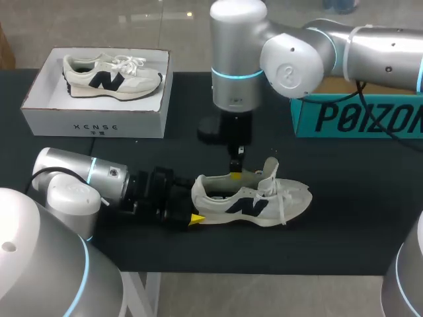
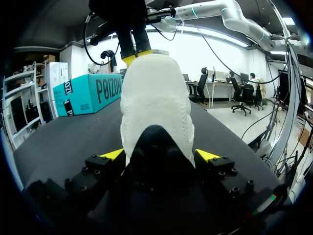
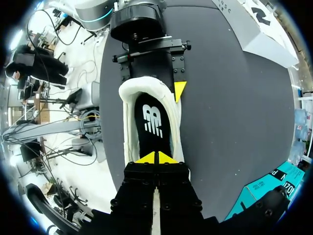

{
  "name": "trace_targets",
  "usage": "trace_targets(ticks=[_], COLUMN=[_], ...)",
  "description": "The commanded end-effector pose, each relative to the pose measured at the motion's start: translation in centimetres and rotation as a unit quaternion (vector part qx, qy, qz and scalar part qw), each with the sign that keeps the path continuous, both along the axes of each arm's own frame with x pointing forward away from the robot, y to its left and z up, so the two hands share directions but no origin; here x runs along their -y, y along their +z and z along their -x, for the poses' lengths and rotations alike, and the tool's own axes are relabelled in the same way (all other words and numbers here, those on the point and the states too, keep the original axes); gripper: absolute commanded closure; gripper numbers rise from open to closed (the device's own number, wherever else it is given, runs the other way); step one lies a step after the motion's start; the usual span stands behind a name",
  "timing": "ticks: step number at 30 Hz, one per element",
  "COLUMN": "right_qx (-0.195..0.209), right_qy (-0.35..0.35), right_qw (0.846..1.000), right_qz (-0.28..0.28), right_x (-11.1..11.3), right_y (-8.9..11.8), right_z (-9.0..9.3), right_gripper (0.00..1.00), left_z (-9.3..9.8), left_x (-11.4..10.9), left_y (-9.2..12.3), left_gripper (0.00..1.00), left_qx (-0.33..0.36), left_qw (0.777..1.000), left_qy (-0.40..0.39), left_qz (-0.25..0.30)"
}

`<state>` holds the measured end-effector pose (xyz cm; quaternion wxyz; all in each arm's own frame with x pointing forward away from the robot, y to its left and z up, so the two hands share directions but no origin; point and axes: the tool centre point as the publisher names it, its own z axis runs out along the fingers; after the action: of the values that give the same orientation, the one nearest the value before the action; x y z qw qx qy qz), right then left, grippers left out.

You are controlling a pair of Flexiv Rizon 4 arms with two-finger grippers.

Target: Take the shoe out of the shoebox, open the shoe tongue, remove and reinsert the insole, then place the shoe into the shoebox

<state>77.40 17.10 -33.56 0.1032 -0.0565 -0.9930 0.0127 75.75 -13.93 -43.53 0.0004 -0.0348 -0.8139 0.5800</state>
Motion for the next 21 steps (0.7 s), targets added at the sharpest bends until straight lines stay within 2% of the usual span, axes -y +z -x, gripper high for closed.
trace_targets(ticks=[1,14,16,21], right_qx=[0.000,0.000,0.010,0.053], right_qy=[0.000,0.000,-0.032,-0.067], right_qw=[1.000,1.000,0.999,0.996], right_qz=[-0.001,-0.001,0.017,0.023], right_x=[0.0,0.0,-0.3,-0.6], right_y=[0.0,0.0,-0.1,-0.3], right_z=[0.0,0.0,0.6,1.6], right_gripper=[1.00,1.00,1.00,1.00], left_z=[0.0,0.0,0.0,0.0], left_x=[0.2,0.2,0.2,0.2], left_y=[-0.5,-0.5,-0.5,-0.5], left_gripper=[1.00,1.00,1.00,1.00], left_qx=[0.000,0.000,0.000,0.000], left_qw=[1.000,1.000,1.000,1.000], left_qy=[0.001,0.001,0.001,0.001], left_qz=[0.000,0.000,0.000,0.000])
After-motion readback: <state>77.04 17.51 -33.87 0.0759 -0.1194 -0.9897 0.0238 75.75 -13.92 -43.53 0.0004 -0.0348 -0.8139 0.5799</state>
